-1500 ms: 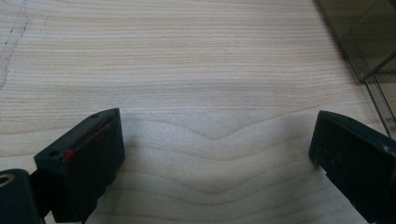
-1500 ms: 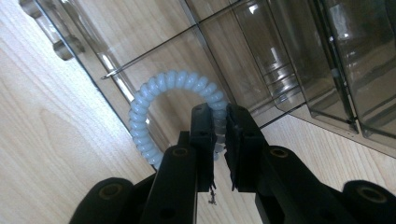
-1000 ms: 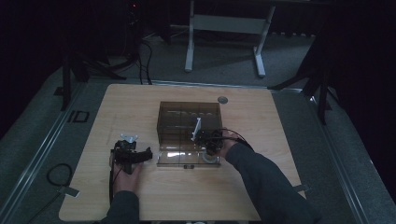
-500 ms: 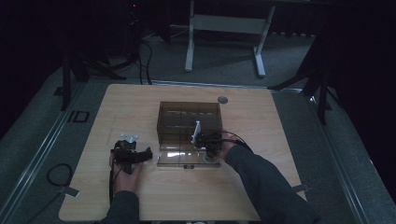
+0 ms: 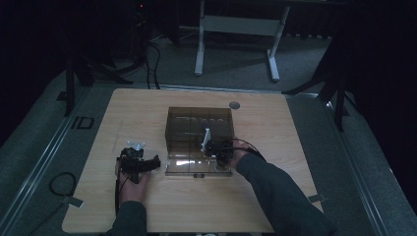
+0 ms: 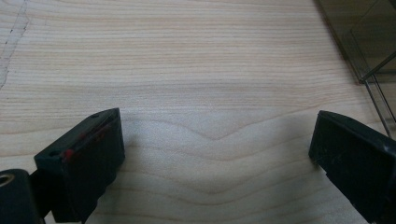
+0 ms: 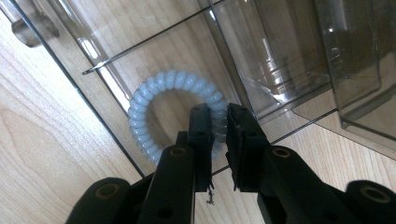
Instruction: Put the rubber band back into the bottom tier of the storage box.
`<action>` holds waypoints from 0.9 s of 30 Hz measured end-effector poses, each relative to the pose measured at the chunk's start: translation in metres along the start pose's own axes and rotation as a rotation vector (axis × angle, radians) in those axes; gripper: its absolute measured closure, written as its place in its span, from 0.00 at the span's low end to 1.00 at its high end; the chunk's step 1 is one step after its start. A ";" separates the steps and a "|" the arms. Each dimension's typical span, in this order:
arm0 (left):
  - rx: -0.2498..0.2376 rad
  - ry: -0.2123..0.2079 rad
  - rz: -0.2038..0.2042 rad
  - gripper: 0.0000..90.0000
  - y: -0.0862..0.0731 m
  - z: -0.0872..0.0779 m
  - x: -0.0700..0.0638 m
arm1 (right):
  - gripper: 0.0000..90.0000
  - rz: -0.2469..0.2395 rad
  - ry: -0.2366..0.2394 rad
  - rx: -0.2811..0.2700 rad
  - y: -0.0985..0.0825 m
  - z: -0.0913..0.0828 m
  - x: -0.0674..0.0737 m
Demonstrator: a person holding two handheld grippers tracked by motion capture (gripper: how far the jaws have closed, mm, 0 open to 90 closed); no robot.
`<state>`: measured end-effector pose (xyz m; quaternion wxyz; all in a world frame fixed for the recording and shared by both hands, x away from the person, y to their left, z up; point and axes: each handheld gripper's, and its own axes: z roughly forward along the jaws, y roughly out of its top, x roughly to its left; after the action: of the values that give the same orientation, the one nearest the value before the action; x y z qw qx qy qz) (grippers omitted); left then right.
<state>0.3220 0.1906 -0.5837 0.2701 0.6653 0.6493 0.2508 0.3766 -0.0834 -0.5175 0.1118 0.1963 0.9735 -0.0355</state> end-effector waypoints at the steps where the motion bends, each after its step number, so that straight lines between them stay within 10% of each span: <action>1: 0.000 0.000 -0.001 0.04 0.000 0.000 0.000 | 0.88 -0.002 -0.005 0.006 0.000 0.001 0.001; 27: 0.000 0.000 0.000 0.04 0.000 0.000 0.000 | 0.81 0.001 0.006 -0.018 -0.004 -0.006 0.001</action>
<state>0.3220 0.1905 -0.5837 0.2703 0.6652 0.6493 0.2509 0.3732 -0.0859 -0.5114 0.1108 0.1960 0.9740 -0.0260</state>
